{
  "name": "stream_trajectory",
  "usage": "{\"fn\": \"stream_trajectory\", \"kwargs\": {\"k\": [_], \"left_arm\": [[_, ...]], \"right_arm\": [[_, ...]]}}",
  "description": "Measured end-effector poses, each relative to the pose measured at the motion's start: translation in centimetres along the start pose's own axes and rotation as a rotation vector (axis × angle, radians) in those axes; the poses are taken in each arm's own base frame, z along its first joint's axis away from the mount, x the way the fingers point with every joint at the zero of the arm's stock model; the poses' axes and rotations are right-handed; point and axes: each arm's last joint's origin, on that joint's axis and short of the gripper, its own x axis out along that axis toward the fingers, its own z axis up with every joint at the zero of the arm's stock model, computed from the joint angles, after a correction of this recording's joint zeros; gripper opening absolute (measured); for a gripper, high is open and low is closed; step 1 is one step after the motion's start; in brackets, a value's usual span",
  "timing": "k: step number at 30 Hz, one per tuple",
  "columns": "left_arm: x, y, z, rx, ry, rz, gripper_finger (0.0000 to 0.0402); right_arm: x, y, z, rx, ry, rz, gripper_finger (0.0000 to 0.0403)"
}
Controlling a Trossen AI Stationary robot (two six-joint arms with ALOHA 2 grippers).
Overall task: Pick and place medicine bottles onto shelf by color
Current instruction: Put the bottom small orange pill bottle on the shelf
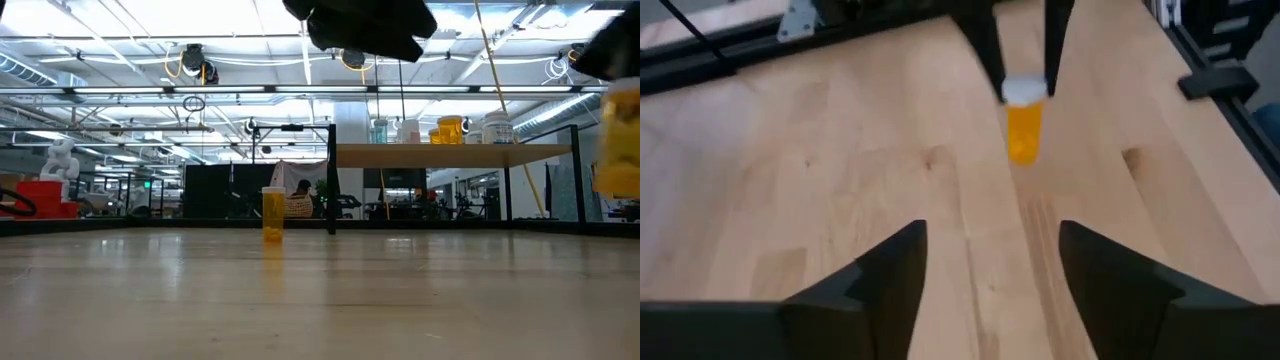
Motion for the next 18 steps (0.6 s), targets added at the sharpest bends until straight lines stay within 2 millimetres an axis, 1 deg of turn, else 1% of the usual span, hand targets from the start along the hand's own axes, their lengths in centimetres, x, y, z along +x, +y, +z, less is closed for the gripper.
{"fn": "stream_trajectory", "kwargs": {"k": [4,9,13,18], "left_arm": [[0.1,0.5,0.3,0.008,-0.029,0.010,0.0248],[0.4,1.8,0.6,0.001,-0.052,0.031,0.0251],[0.8,3.3,1.0,-0.029,-0.093,0.033,0.0251],[1.2,5.5,1.0,-0.039,-0.100,0.078,0.0251]], "right_arm": [[-0.8,-1.4,2.0,-0.027,-0.075,-0.022,0.0116],[-2.0,-3.2,4.1,-0.074,-0.173,-0.069,0.0116],[-2.9,-4.5,5.8,-0.112,-0.233,-0.069,0.0116],[-3.9,-5.8,7.1,-0.164,-0.285,-0.082,0.0116]]}}
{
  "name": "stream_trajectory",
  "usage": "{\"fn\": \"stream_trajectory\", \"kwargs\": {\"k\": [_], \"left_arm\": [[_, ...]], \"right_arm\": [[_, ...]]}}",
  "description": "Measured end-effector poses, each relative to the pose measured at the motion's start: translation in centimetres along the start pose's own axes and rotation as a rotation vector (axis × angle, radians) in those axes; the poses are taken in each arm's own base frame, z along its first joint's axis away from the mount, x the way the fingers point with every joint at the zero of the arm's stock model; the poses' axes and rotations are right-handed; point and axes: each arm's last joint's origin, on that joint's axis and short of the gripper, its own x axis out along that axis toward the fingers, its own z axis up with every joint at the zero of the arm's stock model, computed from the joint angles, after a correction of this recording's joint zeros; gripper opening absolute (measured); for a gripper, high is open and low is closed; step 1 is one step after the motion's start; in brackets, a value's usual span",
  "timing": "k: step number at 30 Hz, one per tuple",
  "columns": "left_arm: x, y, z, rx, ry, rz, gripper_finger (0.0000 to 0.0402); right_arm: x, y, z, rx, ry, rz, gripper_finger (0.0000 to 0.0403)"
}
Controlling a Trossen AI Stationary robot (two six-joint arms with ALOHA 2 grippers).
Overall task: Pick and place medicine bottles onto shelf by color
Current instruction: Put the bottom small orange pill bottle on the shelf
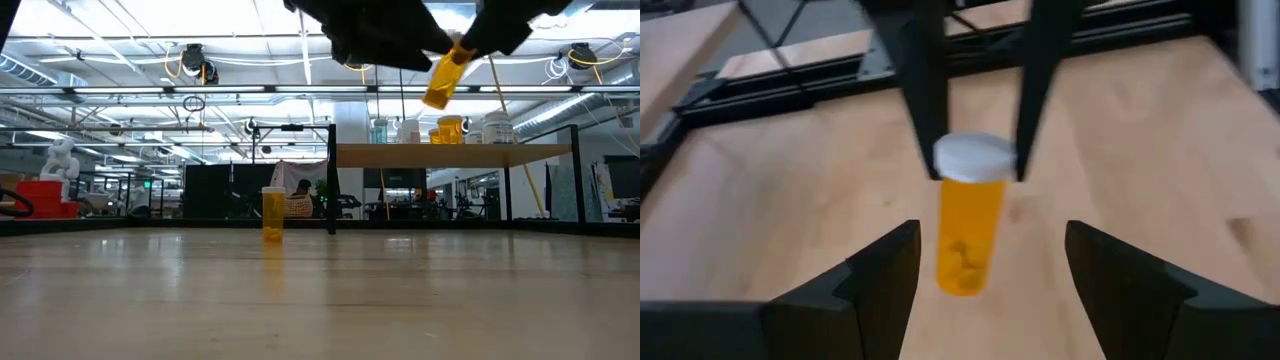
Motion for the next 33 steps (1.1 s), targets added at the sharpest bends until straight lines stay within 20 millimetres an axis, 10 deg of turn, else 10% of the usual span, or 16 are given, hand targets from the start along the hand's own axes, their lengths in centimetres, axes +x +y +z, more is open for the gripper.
{"fn": "stream_trajectory", "kwargs": {"k": [20,33], "left_arm": [[0.8,3.8,0.1,-0.004,-0.027,0.031,0.0248],[0.8,3.8,0.0,0.009,-0.018,0.012,0.0137]], "right_arm": [[0.3,-2.6,1.6,-0.105,-0.034,-0.027,0.0116],[0.3,-2.6,1.8,-0.093,-0.046,-0.007,0.0116]]}}
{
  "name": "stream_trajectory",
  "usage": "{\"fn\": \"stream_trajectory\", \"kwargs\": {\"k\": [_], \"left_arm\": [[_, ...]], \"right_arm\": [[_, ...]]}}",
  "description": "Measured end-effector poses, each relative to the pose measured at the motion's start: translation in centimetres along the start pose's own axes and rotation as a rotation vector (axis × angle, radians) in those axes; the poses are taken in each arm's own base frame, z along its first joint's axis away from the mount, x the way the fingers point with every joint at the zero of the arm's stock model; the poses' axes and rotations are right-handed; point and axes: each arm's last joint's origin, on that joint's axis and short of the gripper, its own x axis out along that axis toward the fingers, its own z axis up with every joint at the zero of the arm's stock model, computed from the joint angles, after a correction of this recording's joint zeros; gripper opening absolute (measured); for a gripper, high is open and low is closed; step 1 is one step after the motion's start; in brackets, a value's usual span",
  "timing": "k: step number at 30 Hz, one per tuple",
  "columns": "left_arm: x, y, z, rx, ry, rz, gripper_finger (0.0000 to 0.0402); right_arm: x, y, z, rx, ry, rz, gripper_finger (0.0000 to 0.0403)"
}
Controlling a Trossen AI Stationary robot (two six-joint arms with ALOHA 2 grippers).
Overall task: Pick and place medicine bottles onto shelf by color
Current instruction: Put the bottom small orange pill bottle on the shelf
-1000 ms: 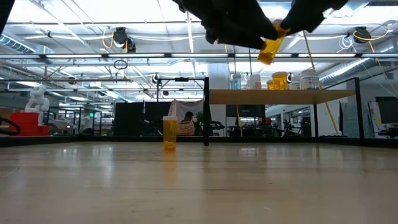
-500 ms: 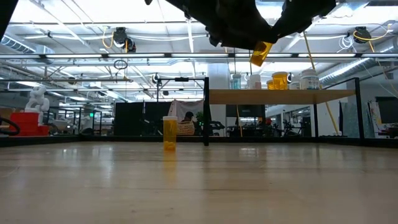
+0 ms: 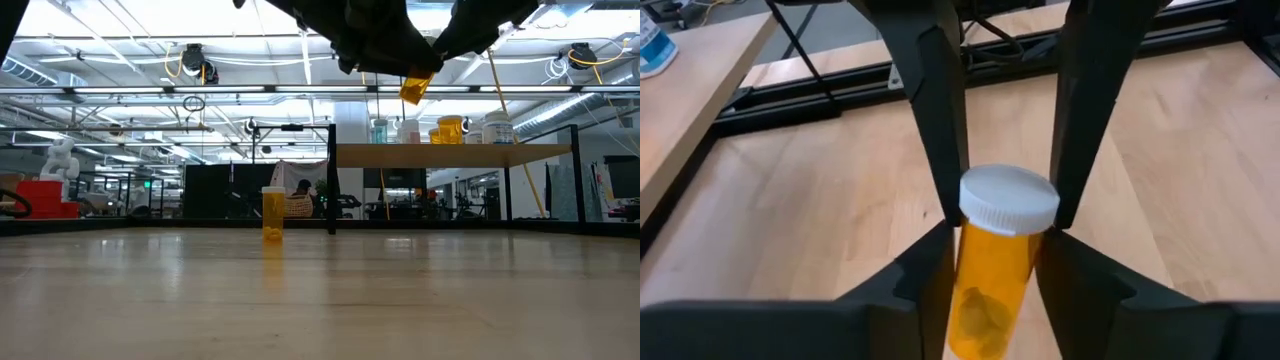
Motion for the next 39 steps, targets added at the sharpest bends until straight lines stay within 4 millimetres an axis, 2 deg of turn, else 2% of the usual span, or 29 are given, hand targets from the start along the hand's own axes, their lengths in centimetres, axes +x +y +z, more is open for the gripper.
{"fn": "stream_trajectory", "kwargs": {"k": [5,12,18,24,28,30,39], "left_arm": [[0.0,0.0,0.0,0.014,0.001,-0.003,0.0114],[0.0,0.0,0.0,0.018,0.006,-0.005,0.0112],[-0.6,0.2,0.5,0.017,-0.016,-0.001,0.0110],[-3.7,1.5,2.5,0.007,-0.054,0.017,0.0109],[-5.8,2.5,4.1,-0.017,-0.133,0.038,0.0109],[-6.1,2.9,4.8,-0.035,-0.191,0.050,0.0109],[-5.1,2.8,5.1,-0.078,-0.282,0.034,0.0109]], "right_arm": [[0.0,0.0,0.1,0.005,-0.013,0.003,0.0122],[-0.3,0.0,0.4,0.013,-0.040,0.005,0.0172],[-2.0,-0.2,0.5,0.002,-0.102,-0.045,0.0207],[-4.0,0.4,-0.2,-0.043,-0.146,-0.080,0.0221],[-3.1,0.6,-1.3,-0.049,-0.190,-0.132,0.0222],[-2.5,0.5,-1.3,-0.045,-0.240,-0.130,0.0222],[-0.6,-0.2,-1.8,-0.053,-0.467,-0.149,0.0222]]}}
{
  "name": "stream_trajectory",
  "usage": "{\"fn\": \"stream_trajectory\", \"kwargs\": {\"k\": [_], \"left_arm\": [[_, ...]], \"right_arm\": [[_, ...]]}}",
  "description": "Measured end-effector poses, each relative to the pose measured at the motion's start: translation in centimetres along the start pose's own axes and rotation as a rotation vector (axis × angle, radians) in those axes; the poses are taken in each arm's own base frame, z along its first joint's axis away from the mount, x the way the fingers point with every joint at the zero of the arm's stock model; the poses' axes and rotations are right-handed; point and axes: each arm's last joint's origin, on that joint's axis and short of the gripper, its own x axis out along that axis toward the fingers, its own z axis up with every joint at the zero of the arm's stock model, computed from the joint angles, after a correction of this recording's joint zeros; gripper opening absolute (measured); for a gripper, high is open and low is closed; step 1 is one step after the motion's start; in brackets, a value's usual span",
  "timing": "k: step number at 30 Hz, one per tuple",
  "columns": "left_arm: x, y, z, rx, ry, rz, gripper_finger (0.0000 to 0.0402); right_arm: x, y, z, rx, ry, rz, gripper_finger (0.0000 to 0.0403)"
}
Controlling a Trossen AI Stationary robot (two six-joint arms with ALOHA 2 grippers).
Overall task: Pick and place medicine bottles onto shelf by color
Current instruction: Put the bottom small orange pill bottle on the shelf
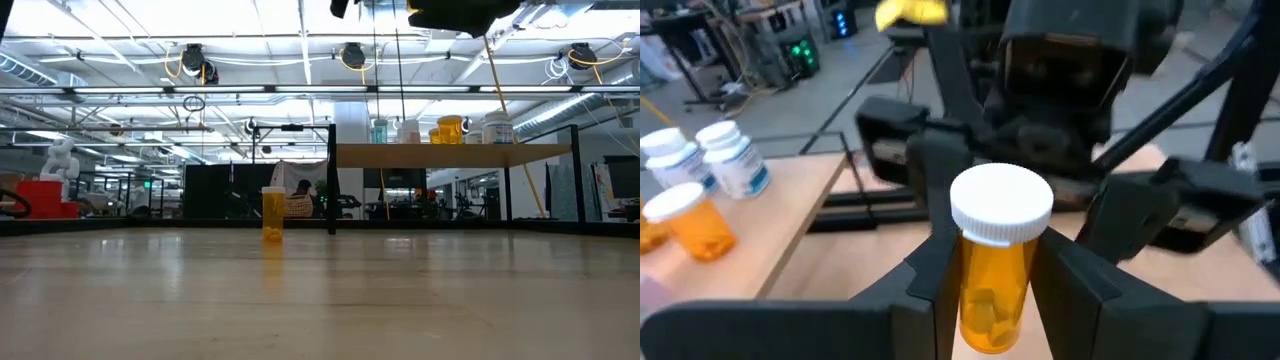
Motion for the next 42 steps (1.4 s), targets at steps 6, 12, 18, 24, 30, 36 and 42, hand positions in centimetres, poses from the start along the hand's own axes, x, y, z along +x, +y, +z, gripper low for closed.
{"fn": "stream_trajectory", "kwargs": {"k": [6,12,18,24,30,36,42], "left_arm": [[0.2,0.0,0.0,-0.011,-0.012,-0.011,0.0108],[0.1,0.0,-0.1,-0.011,-0.006,-0.012,0.0108],[0.2,0.0,-0.1,0.000,0.001,-0.012,0.0108],[0.1,-0.1,-0.2,0.027,0.004,-0.015,0.0108],[0.1,-0.2,-0.4,0.049,0.024,-0.022,0.0124],[-0.7,-0.1,-0.4,0.050,0.087,-0.031,0.0189],[-2.8,0.4,0.2,0.081,0.188,-0.013,0.0236]], "right_arm": [[0.0,0.0,0.2,-0.006,-0.039,-0.004,0.0222],[0.0,0.0,0.6,0.009,-0.077,-0.004,0.0198],[0.0,0.0,0.6,0.008,-0.077,-0.004,0.0145],[0.0,0.0,0.6,0.009,-0.077,-0.005,0.0101],[0.0,0.0,0.6,0.001,-0.073,-0.003,0.0093],[0.0,0.0,0.5,0.003,-0.072,-0.003,0.0108],[0.0,-0.1,0.1,0.005,-0.031,-0.002,0.0101]]}}
